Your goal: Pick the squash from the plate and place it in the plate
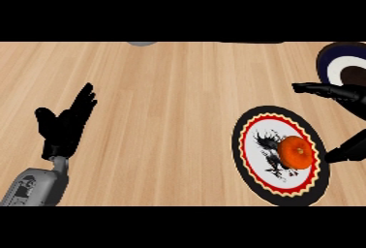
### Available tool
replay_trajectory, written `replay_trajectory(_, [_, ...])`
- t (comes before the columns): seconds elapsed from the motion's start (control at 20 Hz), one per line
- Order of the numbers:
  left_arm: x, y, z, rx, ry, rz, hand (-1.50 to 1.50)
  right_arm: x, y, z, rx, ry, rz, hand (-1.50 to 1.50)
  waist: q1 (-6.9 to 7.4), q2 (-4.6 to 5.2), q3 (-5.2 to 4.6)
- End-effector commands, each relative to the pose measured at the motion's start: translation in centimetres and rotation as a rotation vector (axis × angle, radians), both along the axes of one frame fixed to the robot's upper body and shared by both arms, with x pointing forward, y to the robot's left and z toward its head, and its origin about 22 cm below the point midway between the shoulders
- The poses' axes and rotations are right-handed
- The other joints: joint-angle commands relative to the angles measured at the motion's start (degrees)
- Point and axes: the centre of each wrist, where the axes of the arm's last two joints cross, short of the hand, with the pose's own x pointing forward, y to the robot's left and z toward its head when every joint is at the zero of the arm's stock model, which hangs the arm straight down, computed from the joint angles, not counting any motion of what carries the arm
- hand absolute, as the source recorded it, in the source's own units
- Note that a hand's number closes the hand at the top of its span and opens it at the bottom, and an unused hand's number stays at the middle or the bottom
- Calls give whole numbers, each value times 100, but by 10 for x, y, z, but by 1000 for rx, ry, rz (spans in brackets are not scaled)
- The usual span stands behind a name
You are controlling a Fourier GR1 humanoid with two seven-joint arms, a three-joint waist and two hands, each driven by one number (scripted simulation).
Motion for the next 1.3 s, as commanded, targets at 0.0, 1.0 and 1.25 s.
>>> replay_trajectory(0.0, [1, 8, -2, 4, 19, -11, 0, 5, -17, 11, -48, -9, 191, -150, 19, -7, -5])
replay_trajectory(1.0, [2, 13, -5, 1, 11, 15, 0, 19, -3, -29, -567, -184, 346, -150, -126, -79, -29])
replay_trajectory(1.25, [-3, 14, 2, 23, 3, 13, 0, 31, 23, -38, -643, -175, 385, -150, -103, -87, -29])
